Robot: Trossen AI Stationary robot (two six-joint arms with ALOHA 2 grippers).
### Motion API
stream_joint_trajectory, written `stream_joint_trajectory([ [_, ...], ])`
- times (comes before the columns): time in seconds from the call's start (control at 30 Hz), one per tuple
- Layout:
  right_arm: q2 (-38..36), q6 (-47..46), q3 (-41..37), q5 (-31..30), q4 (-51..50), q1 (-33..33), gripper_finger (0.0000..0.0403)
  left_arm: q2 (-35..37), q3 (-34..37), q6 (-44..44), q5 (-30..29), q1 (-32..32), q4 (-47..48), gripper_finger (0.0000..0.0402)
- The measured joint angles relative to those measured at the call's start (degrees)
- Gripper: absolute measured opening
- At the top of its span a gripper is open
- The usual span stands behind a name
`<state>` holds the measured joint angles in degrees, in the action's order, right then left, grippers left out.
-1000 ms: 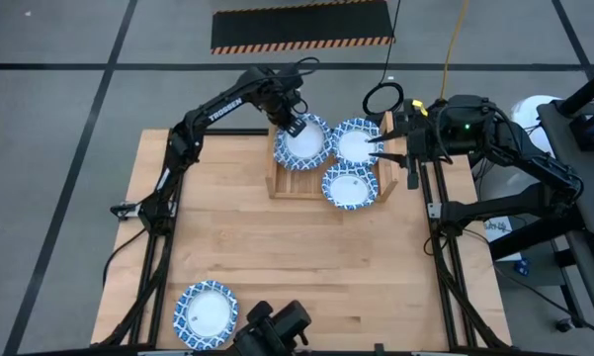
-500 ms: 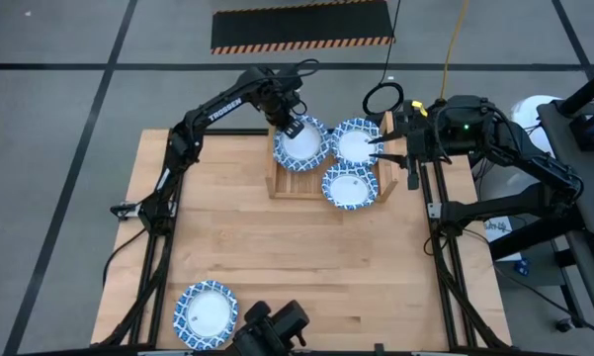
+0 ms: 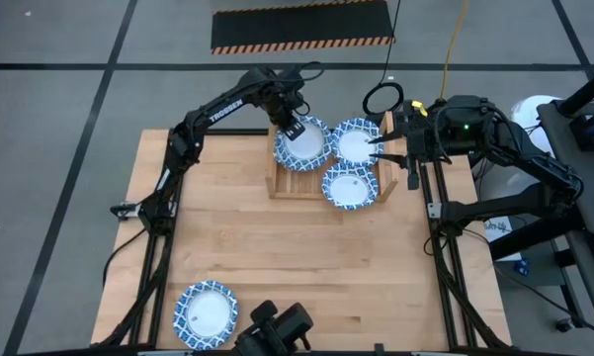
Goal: Place and stack bowls onto a shelf
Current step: Stack the right blue patterned bowl on top of the other blue patterned bowl on the shelf
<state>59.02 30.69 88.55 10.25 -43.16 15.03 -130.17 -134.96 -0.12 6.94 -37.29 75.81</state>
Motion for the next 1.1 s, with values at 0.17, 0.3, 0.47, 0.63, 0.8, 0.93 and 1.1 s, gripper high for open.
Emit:
stream_joint_trajectory([
  [0.17,0.00,-0.01,0.00,-0.01,0.00,-0.02,0.0114,0.00,0.00,-0.64,-0.07,-0.03,0.34,0.0047],
  [0.3,0.00,0.01,0.00,0.00,-0.02,0.00,0.0114,0.01,0.00,-0.62,-0.46,-0.18,0.60,0.0047],
  [0.47,0.00,0.01,0.00,0.01,-0.02,0.00,0.0114,0.01,0.00,-1.61,-1.67,-0.34,0.66,0.0047],
  [0.63,0.00,0.00,0.00,0.01,0.00,-0.01,0.0114,0.02,0.61,-2.45,-2.84,-0.29,1.02,0.0047],
  [0.8,0.00,0.01,0.00,0.01,0.00,0.00,0.0114,0.02,0.61,-1.43,-1.10,-0.29,0.87,0.0047],
  [0.93,0.00,0.01,0.00,0.01,-0.02,-0.02,0.0114,0.02,0.61,-2.13,-1.03,-0.29,0.87,0.0038],
  [1.1,0.00,0.01,0.00,0.01,-0.01,-0.02,0.0114,0.02,0.61,-1.44,-1.03,-0.29,0.77,0.0010],
])
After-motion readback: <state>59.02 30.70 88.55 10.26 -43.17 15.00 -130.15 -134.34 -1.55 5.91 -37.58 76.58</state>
